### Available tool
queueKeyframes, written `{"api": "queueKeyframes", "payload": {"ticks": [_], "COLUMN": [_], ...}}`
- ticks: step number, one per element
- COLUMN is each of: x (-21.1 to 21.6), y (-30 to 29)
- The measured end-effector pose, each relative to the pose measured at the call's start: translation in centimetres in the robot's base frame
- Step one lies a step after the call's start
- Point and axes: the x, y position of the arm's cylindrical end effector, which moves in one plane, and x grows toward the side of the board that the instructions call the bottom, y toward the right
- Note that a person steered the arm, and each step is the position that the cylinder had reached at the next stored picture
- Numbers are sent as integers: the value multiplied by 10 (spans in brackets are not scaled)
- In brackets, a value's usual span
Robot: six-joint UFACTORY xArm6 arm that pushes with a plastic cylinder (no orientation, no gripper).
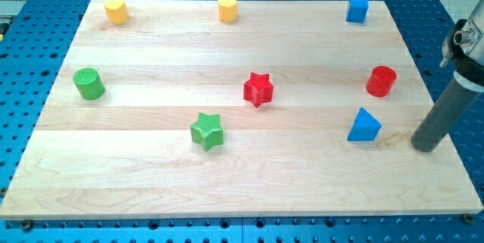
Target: Adjust the triangle and red circle in a diagonal line
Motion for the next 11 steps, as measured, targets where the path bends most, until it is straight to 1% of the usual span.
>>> {"api": "queueKeyframes", "payload": {"ticks": [1,2,3,4,5,6,7,9,10,11], "x": [-14,-49,-64,-5,16,6,-39,-40,-52,-73], "y": [-40,-51,-64,-27,-46,-117,-118,-119,-120,-140]}}
